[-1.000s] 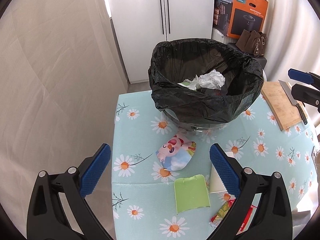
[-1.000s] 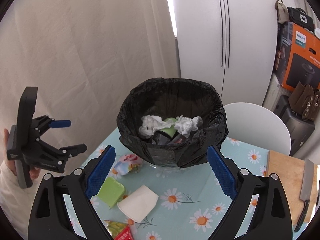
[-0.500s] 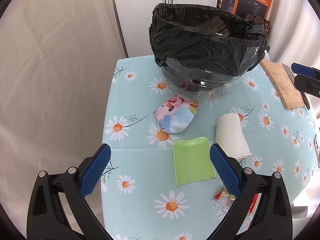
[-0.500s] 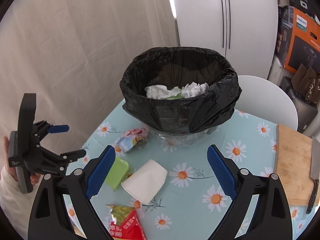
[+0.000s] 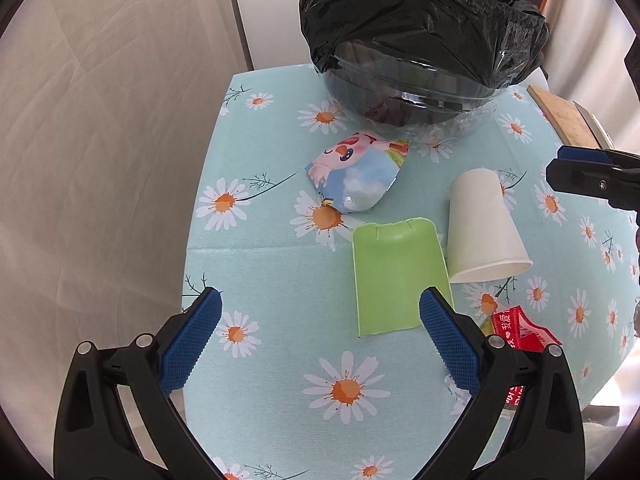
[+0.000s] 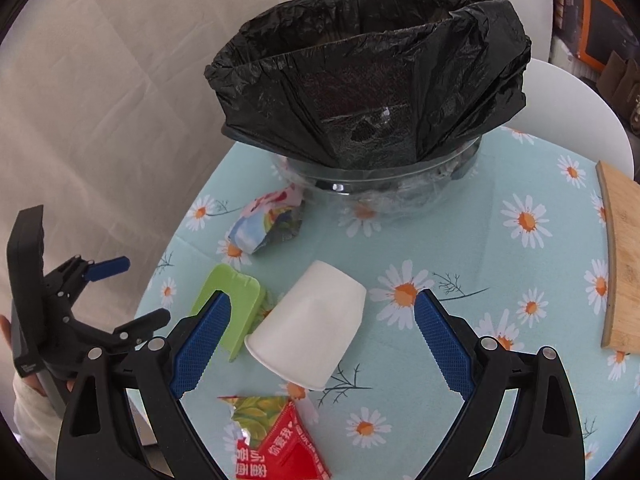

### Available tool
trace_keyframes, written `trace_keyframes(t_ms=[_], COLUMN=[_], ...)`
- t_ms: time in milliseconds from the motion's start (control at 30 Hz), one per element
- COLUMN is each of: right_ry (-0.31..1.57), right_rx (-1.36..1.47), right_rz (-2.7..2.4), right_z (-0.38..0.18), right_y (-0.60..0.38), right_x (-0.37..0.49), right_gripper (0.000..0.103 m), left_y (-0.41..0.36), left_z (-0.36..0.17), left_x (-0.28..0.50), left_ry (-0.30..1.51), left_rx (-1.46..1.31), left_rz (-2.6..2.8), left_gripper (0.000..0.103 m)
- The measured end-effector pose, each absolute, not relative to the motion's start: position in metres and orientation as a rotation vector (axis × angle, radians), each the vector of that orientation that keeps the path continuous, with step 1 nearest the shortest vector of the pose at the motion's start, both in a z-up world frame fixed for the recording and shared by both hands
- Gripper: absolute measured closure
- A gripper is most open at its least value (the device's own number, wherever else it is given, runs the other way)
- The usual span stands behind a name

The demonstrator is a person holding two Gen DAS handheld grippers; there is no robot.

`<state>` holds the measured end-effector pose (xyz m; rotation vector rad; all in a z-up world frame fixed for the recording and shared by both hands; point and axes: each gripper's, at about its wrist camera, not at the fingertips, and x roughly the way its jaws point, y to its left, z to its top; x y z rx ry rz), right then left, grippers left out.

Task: Collect trash
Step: 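Grasp the white paper cup with the right gripper while the left gripper grasps the green scoop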

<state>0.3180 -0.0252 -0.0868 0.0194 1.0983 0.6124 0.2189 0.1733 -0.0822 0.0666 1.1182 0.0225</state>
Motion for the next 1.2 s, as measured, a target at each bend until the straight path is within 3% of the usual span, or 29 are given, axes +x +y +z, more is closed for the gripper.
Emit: trace_keyframes(t_ms=[400,467,633,1200], right_ry=[1.301,1.349,1.366,1.281], right_rx=[0.116,0.14,0.174,0.273], right_rz=[0.595,0.622,0.663,0.556], right_z=[-0.149,-0.156,-0.153,-0.116], right_y=[-0.008,-0.005,-0.004,-0.1], right_x=[0.331,0.333,0.331,0.328], right_gripper=[0.015,0.036,0.045,0.047], left_y=[0.166,0.164,0.16,0.13], left_z=[-0.11,-0.113,-0.115,-0.136], left_x=[0.213,0.213,0.215,0.247], left_ry=[1.179,1.185,1.196,1.229], left_rx=[0.093,0.092,0.069,0.062], left_rz=[-0.012,-0.021,-0.067,-0.186], left_gripper=[0.006,0.006,0.006,0.006])
